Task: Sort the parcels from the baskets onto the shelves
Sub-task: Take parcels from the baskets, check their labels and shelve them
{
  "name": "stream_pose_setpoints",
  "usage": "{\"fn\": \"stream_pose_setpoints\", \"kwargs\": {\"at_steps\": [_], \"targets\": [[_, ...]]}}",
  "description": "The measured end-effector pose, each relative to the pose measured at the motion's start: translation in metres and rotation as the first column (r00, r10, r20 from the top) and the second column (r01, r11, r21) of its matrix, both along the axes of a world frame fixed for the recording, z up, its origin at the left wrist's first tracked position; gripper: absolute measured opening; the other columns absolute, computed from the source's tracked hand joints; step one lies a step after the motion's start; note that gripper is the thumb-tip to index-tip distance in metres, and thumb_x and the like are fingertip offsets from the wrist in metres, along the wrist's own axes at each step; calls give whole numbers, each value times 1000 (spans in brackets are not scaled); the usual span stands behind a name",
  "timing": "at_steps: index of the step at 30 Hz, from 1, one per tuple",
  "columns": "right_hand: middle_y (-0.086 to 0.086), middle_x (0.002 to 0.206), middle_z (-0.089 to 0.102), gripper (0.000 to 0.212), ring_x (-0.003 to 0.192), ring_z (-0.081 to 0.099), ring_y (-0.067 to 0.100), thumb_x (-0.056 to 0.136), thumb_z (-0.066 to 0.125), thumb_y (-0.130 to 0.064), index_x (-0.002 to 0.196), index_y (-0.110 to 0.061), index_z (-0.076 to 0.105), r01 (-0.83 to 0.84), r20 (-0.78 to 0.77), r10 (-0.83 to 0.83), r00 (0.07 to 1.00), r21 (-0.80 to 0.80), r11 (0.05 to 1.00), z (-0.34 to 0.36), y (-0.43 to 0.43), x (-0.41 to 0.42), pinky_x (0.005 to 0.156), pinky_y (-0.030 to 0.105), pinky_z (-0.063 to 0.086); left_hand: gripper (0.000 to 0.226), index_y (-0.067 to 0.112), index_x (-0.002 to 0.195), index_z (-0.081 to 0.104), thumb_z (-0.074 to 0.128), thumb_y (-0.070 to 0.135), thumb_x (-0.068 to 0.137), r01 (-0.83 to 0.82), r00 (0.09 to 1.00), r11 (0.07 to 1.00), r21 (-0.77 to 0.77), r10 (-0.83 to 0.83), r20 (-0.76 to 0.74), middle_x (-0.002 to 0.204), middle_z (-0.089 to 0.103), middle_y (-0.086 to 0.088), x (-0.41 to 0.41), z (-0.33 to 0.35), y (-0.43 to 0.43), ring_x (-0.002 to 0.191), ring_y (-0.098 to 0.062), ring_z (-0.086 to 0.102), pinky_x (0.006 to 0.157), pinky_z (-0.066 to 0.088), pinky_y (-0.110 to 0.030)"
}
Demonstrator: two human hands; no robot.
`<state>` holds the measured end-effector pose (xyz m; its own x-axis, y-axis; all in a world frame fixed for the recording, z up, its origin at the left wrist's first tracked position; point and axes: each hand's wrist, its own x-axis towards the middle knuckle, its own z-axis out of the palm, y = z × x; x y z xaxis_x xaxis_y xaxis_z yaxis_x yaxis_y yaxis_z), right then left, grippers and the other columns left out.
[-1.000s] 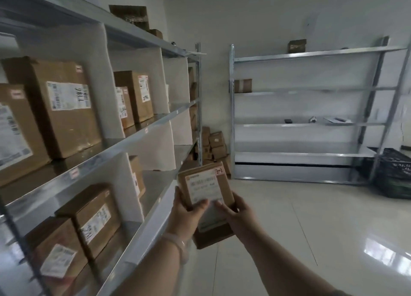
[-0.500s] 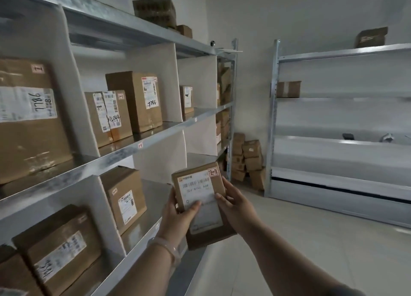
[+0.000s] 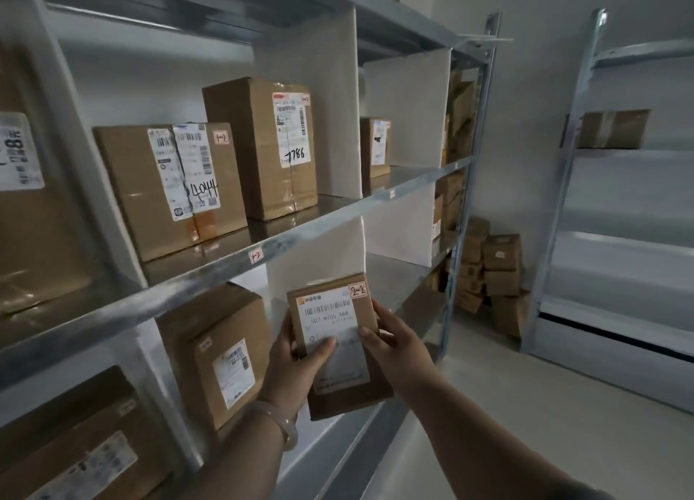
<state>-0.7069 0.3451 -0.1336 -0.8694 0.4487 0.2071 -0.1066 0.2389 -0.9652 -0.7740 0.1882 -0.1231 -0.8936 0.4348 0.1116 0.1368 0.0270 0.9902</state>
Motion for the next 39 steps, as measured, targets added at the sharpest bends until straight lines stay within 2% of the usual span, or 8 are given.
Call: {"fn": "stream_pose_setpoints", "kwargs": {"at_steps": [6, 10, 13, 21, 25, 28, 33, 39], "targets": [[-15, 122, 64, 44, 111, 63, 10, 93, 60, -38, 132, -54, 46, -27, 22, 27, 999, -10, 1000, -5, 37, -66, 89, 34, 55, 55, 31, 133, 51, 74, 31, 83, -55, 998, 998, 1, 55, -12, 127, 63, 8, -64, -6, 34, 123, -21, 55, 99, 51, -46], [-13, 124, 64, 44, 112, 62, 13, 88, 63, -43, 128, -59, 49, -95, 22, 96, 995, -39, 995, -14, 61, -100, 88, 44, 57, 50, 29, 130, 53, 74, 26, 84, -126, 992, 992, 0, 126, -1, 125, 64, 7, -90, -12, 54, 120, -18, 56, 83, 50, -23], [-16, 122, 65, 39, 111, 63, 12, 90, 63, -40, 122, -60, 51, -176, -1, 176, 984, -37, 984, -17, 81, -128, 86, 42, 58, 45, 32, 126, 53, 73, 25, 86, -183, 983, 983, 11, 182, 21, 122, 64, 10, -105, -15, 71, 116, -14, 56, 77, 45, -19], [-15, 124, 65, 56, 114, 62, 11, 75, 62, -67, 128, -53, 52, -375, -12, 375, 927, 6, 927, -26, 140, -199, 94, 41, 54, 40, 36, 116, 55, 72, 16, 86, -346, 938, 938, 28, 345, 22, 113, 68, 14, -136, -21, 122, 102, -6, 63, 62, 51, -8], [-17, 120, 66, 36, 111, 62, 5, 89, 66, -41, 116, -58, 51, -435, -18, 435, 900, 15, 900, -31, 160, -215, 89, 19, 51, 40, 28, 122, 56, 68, 10, 88, -373, 928, 925, 71, 372, 28, 114, 71, 10, -142, -31, 140, 101, -4, 67, 67, 53, -11], [-16, 121, 66, 38, 113, 61, 6, 89, 65, -41, 120, -57, 51, -501, -3, 501, 865, 18, 865, -37, 164, -226, 94, 26, 52, 47, 22, 128, 54, 70, 9, 86, -411, 912, 905, 108, 410, 26, 123, 69, 3, -144, -40, 145, 113, -13, 65, 80, 56, -23], [-15, 124, 64, 49, 115, 60, 8, 80, 60, -49, 128, -43, 54, -568, 33, 568, 823, 16, 823, -48, 155, -245, 95, 37, 54, 48, 21, 129, 55, 69, 3, 86, -489, 872, 869, 76, 485, 61, 120, 70, 1, -157, -55, 140, 111, -16, 66, 77, 57, -25], [-23, 99, 66, 18, 93, 62, -9, 96, 54, -34, 102, -51, 58, -533, 112, 524, 844, 68, 844, -63, 146, -269, 81, 17, 55, 53, 25, 125, 57, 77, 6, 79, -564, 816, 819, -108, 573, 76, 114, 68, -2, -188, -77, 134, 106, -20, 66, 72, 59, -25]]}}
